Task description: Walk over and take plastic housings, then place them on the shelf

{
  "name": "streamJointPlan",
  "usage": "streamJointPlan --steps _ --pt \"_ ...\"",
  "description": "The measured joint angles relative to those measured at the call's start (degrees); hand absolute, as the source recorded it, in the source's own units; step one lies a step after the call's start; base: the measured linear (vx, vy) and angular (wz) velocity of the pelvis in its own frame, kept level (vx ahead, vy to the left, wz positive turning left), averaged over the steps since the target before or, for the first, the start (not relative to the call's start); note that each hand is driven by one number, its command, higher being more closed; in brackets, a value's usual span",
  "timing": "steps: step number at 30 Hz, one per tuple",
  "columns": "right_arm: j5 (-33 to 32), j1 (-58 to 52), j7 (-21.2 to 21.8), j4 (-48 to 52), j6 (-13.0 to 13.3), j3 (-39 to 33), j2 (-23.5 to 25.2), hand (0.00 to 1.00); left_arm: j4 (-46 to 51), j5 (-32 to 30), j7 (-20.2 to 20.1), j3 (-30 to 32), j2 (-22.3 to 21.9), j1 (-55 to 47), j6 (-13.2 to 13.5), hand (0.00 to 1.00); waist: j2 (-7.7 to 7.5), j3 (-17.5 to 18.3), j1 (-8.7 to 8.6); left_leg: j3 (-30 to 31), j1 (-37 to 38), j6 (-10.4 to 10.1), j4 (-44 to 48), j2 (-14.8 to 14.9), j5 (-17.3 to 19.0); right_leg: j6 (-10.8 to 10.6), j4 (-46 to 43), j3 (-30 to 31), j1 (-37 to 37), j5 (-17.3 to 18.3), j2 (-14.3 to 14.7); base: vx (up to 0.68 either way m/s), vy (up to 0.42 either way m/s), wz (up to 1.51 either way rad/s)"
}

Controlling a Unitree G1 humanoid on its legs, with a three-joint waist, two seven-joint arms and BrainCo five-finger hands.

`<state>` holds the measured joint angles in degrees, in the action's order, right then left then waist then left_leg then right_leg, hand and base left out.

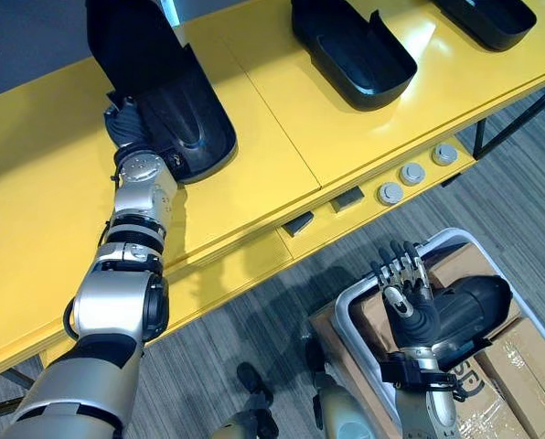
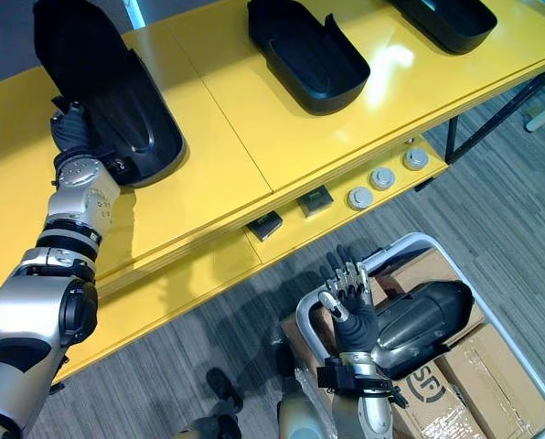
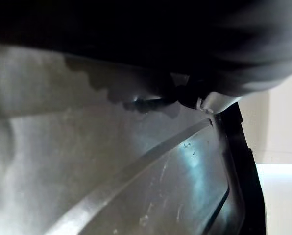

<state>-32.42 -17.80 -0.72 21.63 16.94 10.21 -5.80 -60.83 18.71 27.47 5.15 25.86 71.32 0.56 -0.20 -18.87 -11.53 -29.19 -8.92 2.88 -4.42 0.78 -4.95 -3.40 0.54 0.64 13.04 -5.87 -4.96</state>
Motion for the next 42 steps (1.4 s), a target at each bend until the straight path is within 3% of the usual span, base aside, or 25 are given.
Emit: streamJointPlan --steps 23,28,31,32,37,39,42 --pt "-0.28 -0.3 4.87 -2.38 -2.46 -0.17 0.21 0.0 -0.47 -7.75 -3.34 -1.06 0.65 -1.81 -3.29 0.0 -0.02 0.05 1.13 2.7 2.85 -0.62 -0.48 0.07 -0.81 0.41 -0.11 -2.98 -3.83 0.62 -0.1 0.0 0.01 0.05" --pt "0.33 0.67 4.79 -2.38 -3.32 -1.54 0.96 0.0 6.33 -5.29 -3.27 -0.96 -1.35 -4.12 -3.39 0.0 -0.08 0.71 1.94 3.42 4.16 -0.6 -0.51 0.03 -0.82 0.44 0.16 -3.6 -5.58 0.74 -0.16 0.01 0.021 0.07" --pt "4.16 2.76 4.07 -2.42 -3.6 -2.56 0.95 0.0 10.99 -4.25 -2.68 -1.01 -3.88 -6.36 -2.78 0.0 -0.11 1.98 1.77 4.34 4.37 -0.5 -0.52 -0.02 -0.91 0.44 0.71 -4.75 -6.52 0.74 -0.25 0.02 0.019 0.17" --pt "6.19 4.36 3.55 -2.43 -3.74 -3.45 0.94 1.0 14.68 -3.92 -2.58 -1.02 -4.77 -8.75 -2.51 0.0 -0.08 2.95 1.93 4.43 4.59 -0.51 -0.52 -0.01 -0.92 0.44 0.98 -4.89 -6.93 0.74 -0.24 0.02 0.012 0.08" --pt "12.46 10.56 0.21 -3.11 -3.74 -7.1 1.01 1.0 36.55 -3.43 -0.36 -0.38 -8.42 -20.31 -0.65 0.0 0.23 5.86 3.24 6.01 5.84 -0.65 -0.55 0.05 -1.26 0.47 1.09 -6.62 -8.84 0.94 -0.1 0.0 0.004 0.15" --pt "15.34 12.97 -1.47 -5.87 -3.7 -7.15 0.97 1.0 47.52 -6.16 1.46 0.53 -11.2 -28.72 1.07 0.0 1.01 7.52 3.59 7.19 6.2 -0.6 -0.61 -0.02 -1.37 0.48 1.09 -7.83 -9.7 1.18 -0.19 -0.02 -0.002 0.22" --pt "20.01 16.21 -3.19 -12.07 -3.72 -6.67 1.04 1.0 63.2 -12.09 2.85 0.59 -17.71 -45.1 4.07 0.0 2.4 9.74 5.81 8.17 6.21 -0.45 -0.83 -0.09 -1.52 0.46 1.06 -8.91 -10.19 1.48 -0.3 -0.05 0.002 0.2"
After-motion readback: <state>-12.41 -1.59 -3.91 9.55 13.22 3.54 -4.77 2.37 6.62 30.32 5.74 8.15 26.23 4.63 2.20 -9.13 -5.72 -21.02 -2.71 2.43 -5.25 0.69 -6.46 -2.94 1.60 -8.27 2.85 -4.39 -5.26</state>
